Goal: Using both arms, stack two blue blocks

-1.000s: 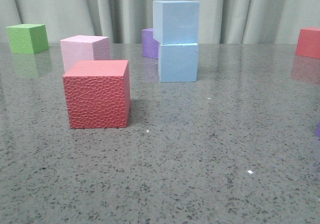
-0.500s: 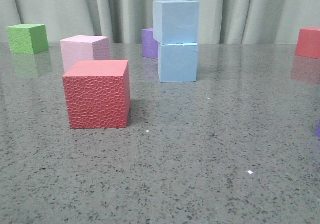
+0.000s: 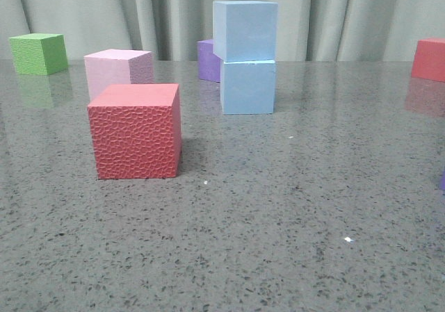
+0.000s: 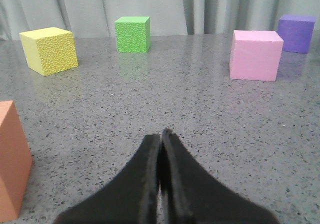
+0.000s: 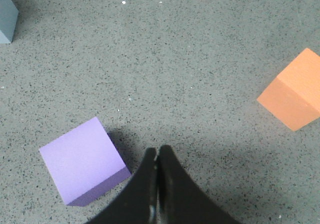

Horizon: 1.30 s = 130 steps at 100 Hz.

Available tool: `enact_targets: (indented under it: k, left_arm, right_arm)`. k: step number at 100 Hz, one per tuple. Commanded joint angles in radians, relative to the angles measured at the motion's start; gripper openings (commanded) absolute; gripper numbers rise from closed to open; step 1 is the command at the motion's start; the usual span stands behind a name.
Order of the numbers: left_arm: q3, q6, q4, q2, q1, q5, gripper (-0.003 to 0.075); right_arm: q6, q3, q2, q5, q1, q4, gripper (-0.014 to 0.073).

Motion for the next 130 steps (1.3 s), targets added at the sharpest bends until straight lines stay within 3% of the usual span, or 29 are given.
enact_targets:
  k: [1, 35, 68, 130]
  left_arm:
    - [-0.001, -0.031, 0.014, 0.009, 0.001, -0.133, -0.0019]
    - [0.033, -0.096, 0.077, -0.077, -0.007, -0.148, -0.0019]
    - [0.044, -0.096, 0.089, -0.098, -0.093, -0.146, -0.0019]
    - [0.044, -0.096, 0.089, -0.098, -0.087, -0.148, -0.0019]
  right_arm:
    - [-0.006, -0.02, -0.003, -0.058, -0.008, -0.014, -0.0122]
    - [-0.006, -0.02, -0.003, -0.058, -0.008, -0.014, -0.0122]
    - [-0.006, -0.02, -0.002, -0.058, -0.008, -0.014, -0.0122]
    - [-0.006, -0.02, -0.002, -0.058, -0.008, -0.014, -0.0122]
